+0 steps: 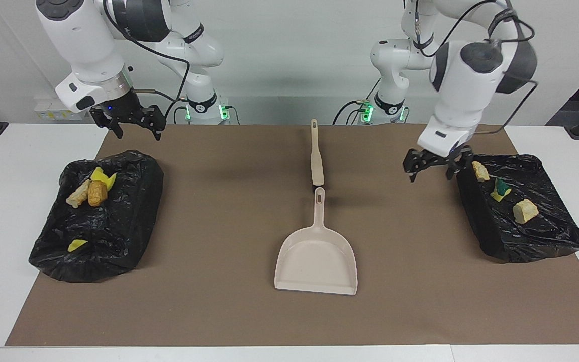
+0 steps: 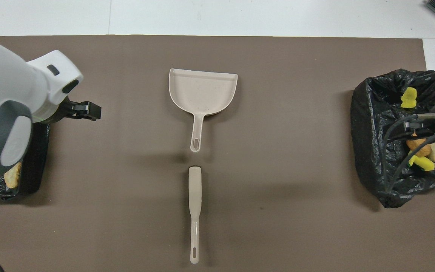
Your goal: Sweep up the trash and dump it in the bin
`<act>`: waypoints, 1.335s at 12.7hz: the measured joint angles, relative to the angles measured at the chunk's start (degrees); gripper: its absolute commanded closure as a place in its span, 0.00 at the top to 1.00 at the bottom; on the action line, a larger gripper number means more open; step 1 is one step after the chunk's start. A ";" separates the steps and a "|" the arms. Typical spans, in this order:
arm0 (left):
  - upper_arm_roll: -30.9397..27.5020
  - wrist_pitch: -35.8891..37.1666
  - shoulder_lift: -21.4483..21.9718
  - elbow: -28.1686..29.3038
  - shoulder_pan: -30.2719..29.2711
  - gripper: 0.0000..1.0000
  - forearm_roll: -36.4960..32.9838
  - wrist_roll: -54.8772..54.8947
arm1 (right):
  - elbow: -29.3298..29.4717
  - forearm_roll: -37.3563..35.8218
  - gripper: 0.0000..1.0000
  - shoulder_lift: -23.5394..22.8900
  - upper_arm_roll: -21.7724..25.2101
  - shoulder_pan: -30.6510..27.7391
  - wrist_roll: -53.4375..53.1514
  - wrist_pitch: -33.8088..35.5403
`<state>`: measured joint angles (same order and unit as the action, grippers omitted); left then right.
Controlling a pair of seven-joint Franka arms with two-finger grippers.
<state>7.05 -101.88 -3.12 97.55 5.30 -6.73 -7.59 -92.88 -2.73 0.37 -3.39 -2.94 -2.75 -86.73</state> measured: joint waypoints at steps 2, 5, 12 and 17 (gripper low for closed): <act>-2.57 2.10 1.83 -0.14 -0.04 1.00 0.54 3.44 | 0.00 0.00 1.00 0.00 0.00 0.00 0.00 0.00; -3.85 5.76 3.52 -3.04 -2.15 1.00 4.70 4.23 | 0.00 0.00 1.00 0.00 0.00 0.00 0.00 0.00; -3.93 14.97 7.81 -6.71 -3.43 1.00 5.21 6.47 | 0.00 0.00 1.00 0.00 0.00 0.00 0.00 0.00; -3.90 13.94 8.73 -5.60 -3.48 1.00 5.32 6.97 | 0.00 0.00 1.00 0.00 0.00 0.00 0.00 0.00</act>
<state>3.15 -87.93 5.61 91.95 1.82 -1.41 -0.62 -92.88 -2.73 0.37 -3.39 -2.94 -2.75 -86.73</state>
